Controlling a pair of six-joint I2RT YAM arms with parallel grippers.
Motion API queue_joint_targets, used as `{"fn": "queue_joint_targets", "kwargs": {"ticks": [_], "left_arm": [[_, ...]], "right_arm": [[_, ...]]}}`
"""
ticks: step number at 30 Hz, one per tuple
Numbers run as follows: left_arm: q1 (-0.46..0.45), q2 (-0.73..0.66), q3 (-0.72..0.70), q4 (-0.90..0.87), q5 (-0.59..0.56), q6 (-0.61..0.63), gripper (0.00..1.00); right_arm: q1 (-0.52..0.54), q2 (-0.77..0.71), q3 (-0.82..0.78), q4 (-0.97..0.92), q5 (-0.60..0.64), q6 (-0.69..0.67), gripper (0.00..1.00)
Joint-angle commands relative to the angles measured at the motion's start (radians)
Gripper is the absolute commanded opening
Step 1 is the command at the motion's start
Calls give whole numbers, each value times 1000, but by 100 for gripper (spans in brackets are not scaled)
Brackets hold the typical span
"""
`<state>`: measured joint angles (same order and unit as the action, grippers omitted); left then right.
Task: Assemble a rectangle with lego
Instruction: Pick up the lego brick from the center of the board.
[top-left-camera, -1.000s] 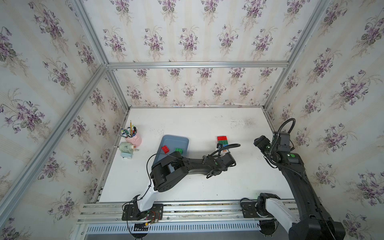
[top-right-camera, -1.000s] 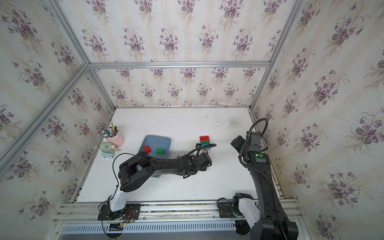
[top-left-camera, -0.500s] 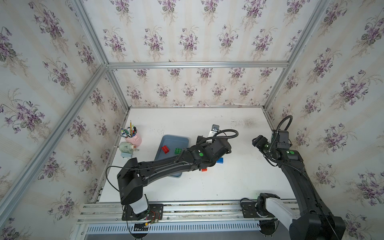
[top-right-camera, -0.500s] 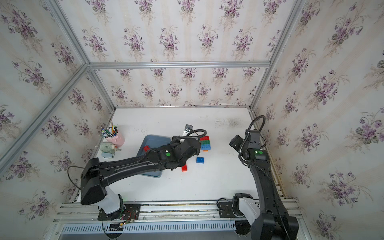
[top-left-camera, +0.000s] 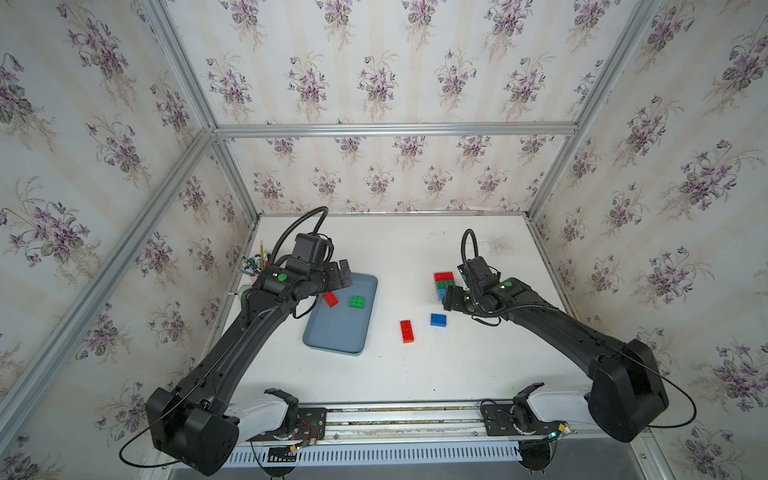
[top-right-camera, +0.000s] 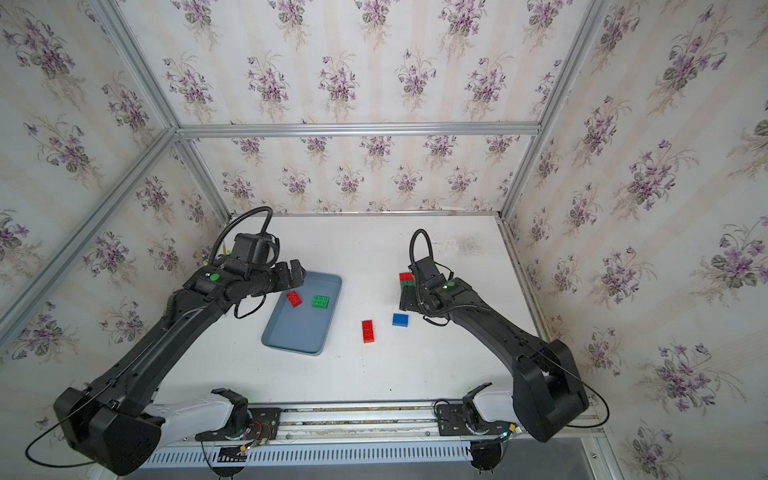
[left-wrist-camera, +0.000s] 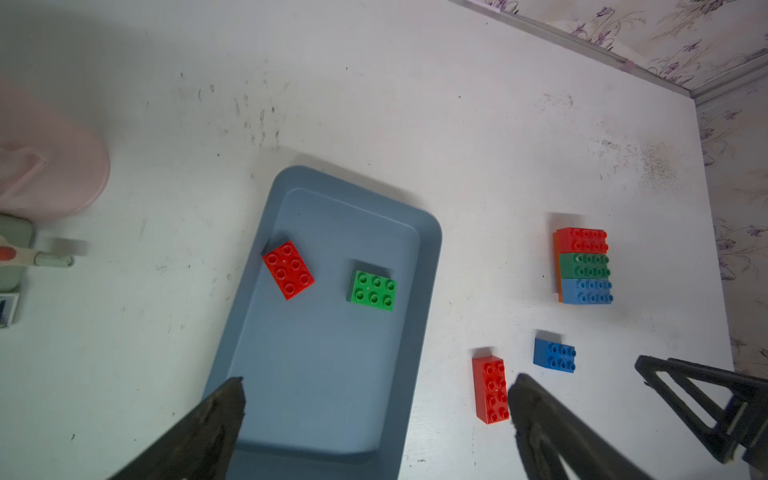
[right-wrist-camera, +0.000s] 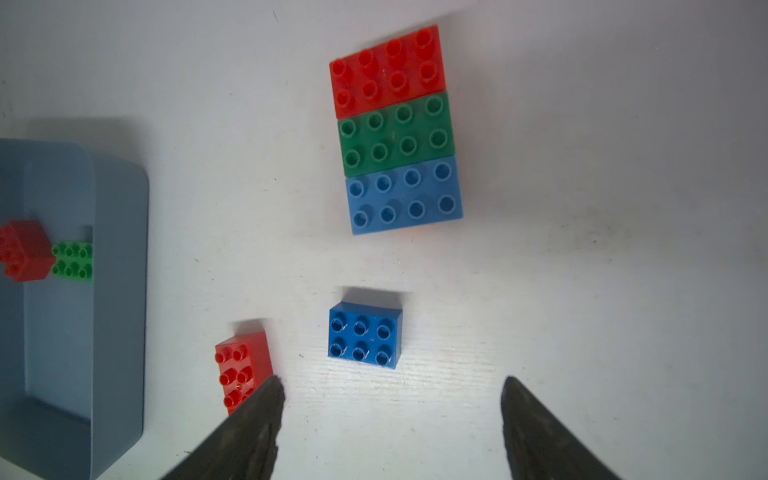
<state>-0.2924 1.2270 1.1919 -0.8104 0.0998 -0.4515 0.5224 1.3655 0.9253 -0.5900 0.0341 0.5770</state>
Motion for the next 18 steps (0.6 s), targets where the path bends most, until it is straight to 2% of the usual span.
{"fn": "queue_joint_targets", "kwargs": {"ticks": [1, 3, 10, 15, 18], "left_arm": [[43, 17, -9, -98, 222, 61, 100], [43, 13, -55, -69, 252, 73, 100], [41, -97, -231, 56, 231, 125, 100], [42, -141, -230, 47, 158, 144, 100], [42, -119, -232, 43, 173, 134, 100]], "right_arm": [[58, 56, 19, -22, 2, 43, 80], [89, 102, 52, -48, 18, 54, 80], [185, 282, 157, -110, 81, 122, 78], [206, 332, 142, -105, 108, 177, 78], [206, 354, 150, -121, 135, 184, 79]]}}
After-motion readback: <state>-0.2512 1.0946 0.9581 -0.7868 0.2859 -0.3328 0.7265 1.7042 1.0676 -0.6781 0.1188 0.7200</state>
